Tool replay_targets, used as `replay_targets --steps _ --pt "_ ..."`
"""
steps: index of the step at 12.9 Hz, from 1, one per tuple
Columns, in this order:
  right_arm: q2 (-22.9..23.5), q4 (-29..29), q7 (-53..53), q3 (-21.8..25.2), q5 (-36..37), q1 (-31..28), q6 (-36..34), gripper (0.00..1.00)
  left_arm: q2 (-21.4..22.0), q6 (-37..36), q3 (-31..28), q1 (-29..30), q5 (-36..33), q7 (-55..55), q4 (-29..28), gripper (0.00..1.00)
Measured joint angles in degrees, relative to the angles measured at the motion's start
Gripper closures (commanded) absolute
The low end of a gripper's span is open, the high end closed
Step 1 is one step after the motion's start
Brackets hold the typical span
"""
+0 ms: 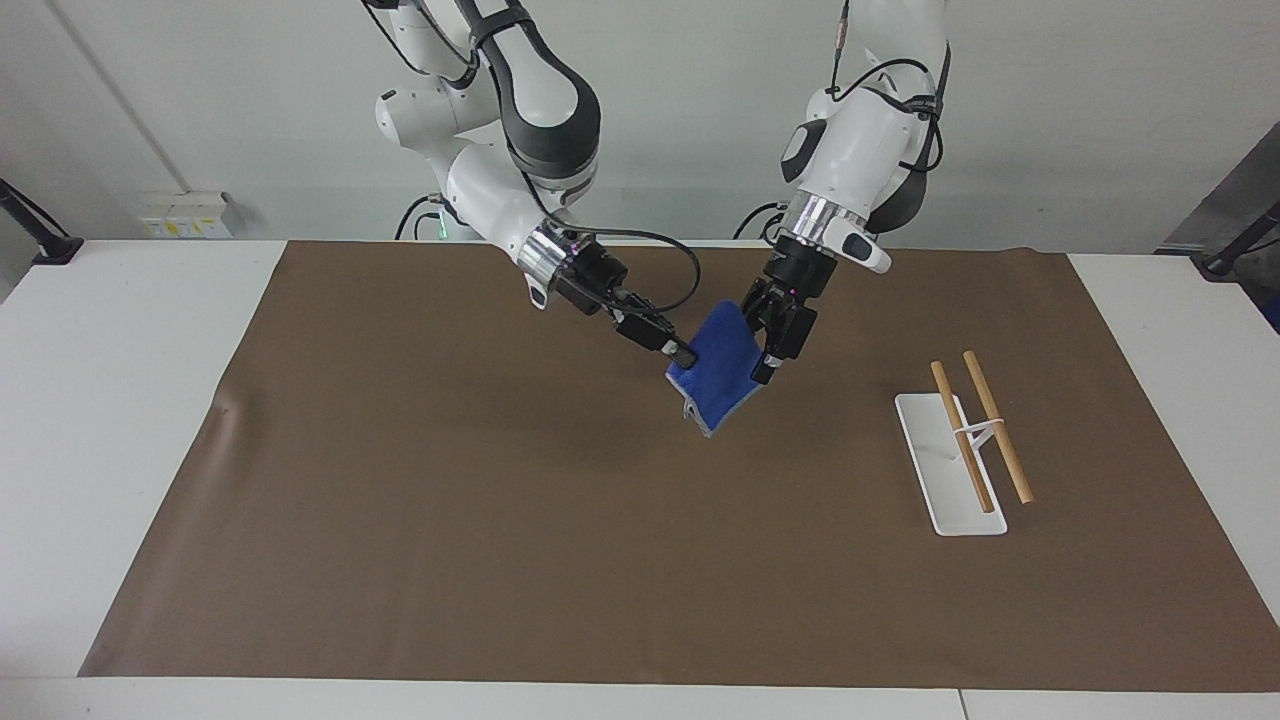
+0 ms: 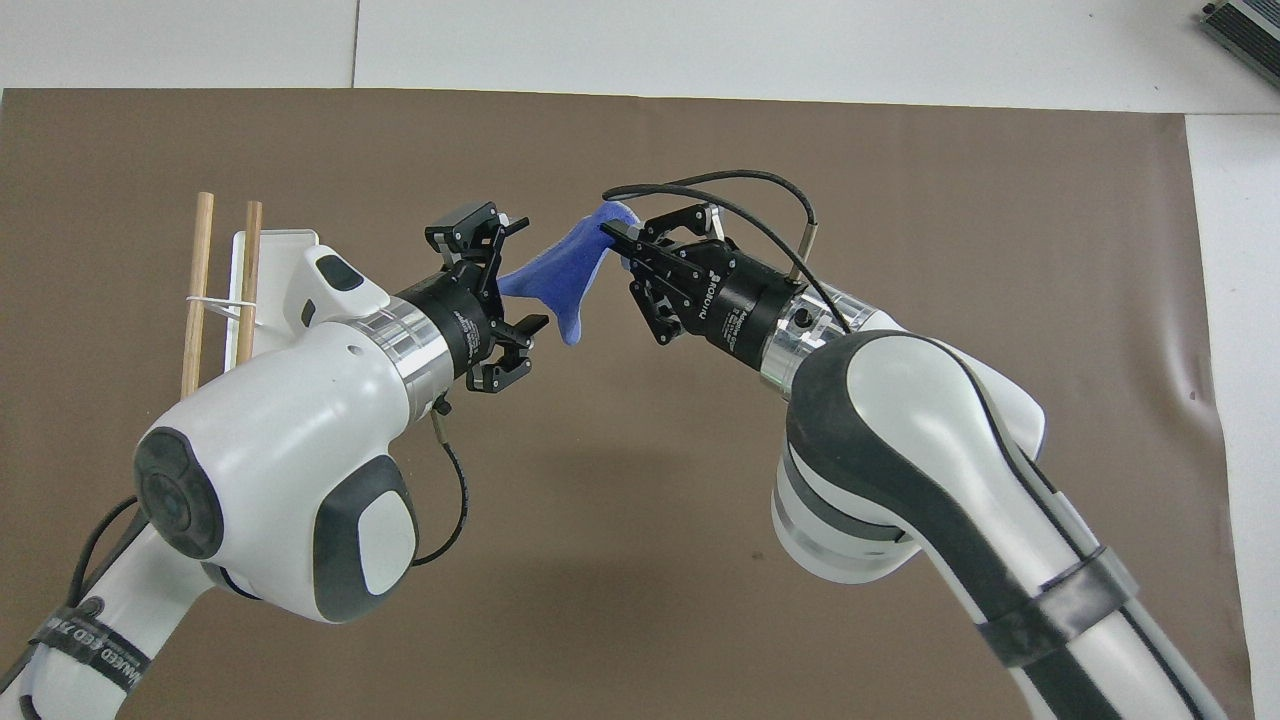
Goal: Right arm passes towel to left arm to hang
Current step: 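Move the towel to the sticks with the left gripper while the right withdraws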
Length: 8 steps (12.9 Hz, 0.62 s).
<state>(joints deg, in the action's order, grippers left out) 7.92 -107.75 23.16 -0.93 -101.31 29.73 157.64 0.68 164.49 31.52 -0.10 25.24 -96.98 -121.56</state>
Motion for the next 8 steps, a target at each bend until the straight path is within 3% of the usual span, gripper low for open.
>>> replay_targets --steps 3,4,8 --pt "0.0 0.01 0.0 0.0 0.0 0.0 0.0 1.0 -0.06 0.05 -0.13 0.09 0.0 -0.05 0.05 0.94" --pt "0.0 0.01 0.0 0.0 0.0 0.0 0.01 1.0 -0.08 0.05 -0.14 0.28 0.0 -0.05 0.12 1.0" --pt "0.0 0.02 0.0 0.0 0.0 0.0 0.01 1.0 -0.21 0.09 -0.29 1.45 0.0 1.13 0.4 1.0"
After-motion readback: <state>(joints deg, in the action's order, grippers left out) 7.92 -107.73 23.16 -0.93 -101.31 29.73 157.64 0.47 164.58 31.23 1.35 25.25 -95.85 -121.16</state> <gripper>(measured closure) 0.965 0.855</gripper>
